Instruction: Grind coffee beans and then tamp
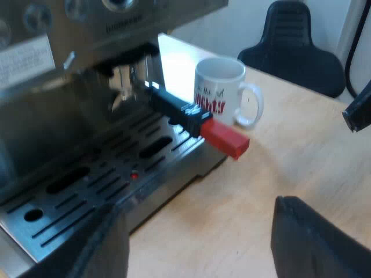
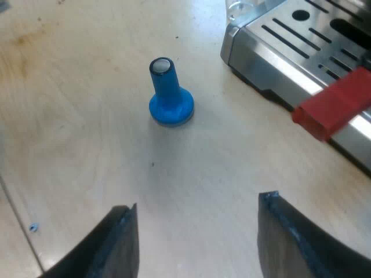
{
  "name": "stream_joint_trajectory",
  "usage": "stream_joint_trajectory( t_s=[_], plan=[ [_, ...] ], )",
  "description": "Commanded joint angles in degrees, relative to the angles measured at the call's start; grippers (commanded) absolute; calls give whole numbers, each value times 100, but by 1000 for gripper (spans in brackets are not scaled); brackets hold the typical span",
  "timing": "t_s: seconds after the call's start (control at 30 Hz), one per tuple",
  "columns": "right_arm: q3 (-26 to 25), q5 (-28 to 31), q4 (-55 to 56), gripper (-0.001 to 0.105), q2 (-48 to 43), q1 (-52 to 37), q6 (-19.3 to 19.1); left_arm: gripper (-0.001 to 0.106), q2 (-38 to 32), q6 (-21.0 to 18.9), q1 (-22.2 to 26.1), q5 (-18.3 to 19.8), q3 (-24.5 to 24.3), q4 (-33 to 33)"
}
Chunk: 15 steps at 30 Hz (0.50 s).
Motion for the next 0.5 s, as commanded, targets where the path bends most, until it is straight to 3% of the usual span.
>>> stream_joint_trajectory(
  t_s=[0.03,0.2,0.37,0.5],
  plan=[
    [74,413,-347,49,153,258,105,56,-9,10,-21,29,131,-186],
    [491,1401,-1275,49,480,794,1035,56,-8,10,-21,375,452,-530],
    [879,2412,-2216,48,567,1010,1270,56,-8,10,-21,423,553,-546],
    [1207,2736,-2906,48,622,1038,1295,56,-8,10,-21,817,739,-589]
  ],
)
